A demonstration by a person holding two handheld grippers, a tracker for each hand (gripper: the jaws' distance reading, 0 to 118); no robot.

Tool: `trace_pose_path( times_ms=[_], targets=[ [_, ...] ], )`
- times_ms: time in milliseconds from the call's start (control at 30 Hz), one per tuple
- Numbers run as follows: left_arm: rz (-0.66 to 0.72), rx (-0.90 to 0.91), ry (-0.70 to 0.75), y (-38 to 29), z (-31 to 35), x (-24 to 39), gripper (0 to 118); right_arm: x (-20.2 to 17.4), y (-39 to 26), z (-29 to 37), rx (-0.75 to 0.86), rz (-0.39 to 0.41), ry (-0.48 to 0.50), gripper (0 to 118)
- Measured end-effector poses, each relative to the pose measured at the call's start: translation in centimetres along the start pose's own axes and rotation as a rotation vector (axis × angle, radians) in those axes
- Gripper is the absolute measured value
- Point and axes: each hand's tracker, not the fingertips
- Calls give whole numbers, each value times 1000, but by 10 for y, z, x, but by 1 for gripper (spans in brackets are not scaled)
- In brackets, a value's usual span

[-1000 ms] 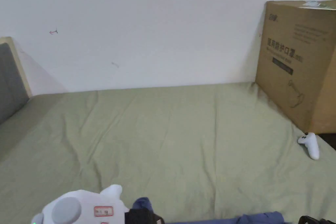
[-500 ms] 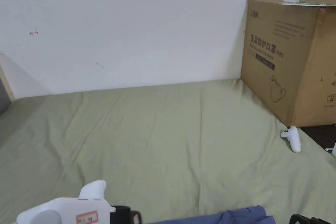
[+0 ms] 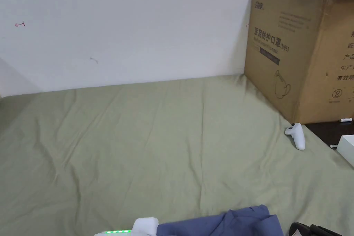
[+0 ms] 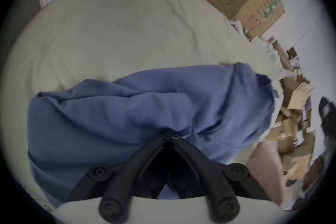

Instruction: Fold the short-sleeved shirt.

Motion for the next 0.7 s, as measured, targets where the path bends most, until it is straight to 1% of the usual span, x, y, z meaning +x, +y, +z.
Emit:
trace_pose_path(
  times_ms=[33, 67, 100, 133, 167, 200, 267, 300, 333, 400, 500, 533, 567, 600, 633, 667, 700],
  targets=[
    [32, 10, -82, 1, 6, 0, 0, -1, -1, 0, -2, 2, 2, 0],
    [68, 8, -194, 2, 12, 0, 0, -3, -2, -1, -7, 5, 3, 0],
    [113, -9, -327, 3, 16, -1, 0, -4, -2, -3, -13, 8, 7, 0],
    [175, -32, -503, 3, 22, -5, 0, -6, -2, -4, -19, 11, 12, 0],
    [210, -40, -595, 3, 26, -5, 0, -8, -2, -4, -22, 13, 15, 0],
    [223, -18, -646, 4, 34, -6, 0, -10, -1, -5, -24, 16, 17, 0],
    [178, 81, -568, 5, 59, -10, 0, -13, 1, -4, -25, 11, 22, 0],
    [162, 128, -507, 8, 72, -18, 0, -15, 3, -3, -22, 5, 31, 0],
    [165, 156, -481, 9, 83, -30, 0, -16, 4, -3, -18, 3, 37, 0],
    [195, 212, -458, 8, 105, -66, 0, -20, 7, -2, -9, 12, 41, 0],
    [282, 244, -417, 0, 125, -125, 0, -24, 9, -5, -14, 29, 38, 0],
    [321, 230, -400, -4, 128, -149, 4, -25, 9, -7, -21, 31, 39, 0],
    [349, 221, -404, -8, 128, -166, 14, -26, 8, -10, -28, 31, 39, 0],
    [381, 206, -406, -13, 127, -185, 39, -27, 7, -13, -38, 32, 38, 0],
    [409, 177, -402, -17, 124, -201, 89, -29, 6, -16, -49, 31, 36, 0],
    [433, 161, -410, -21, 118, -217, 114, -31, 6, -19, -59, 30, 34, 0],
    [448, 139, -425, -25, 113, -227, 118, -33, 4, -23, -71, 31, 32, 0]
  ],
)
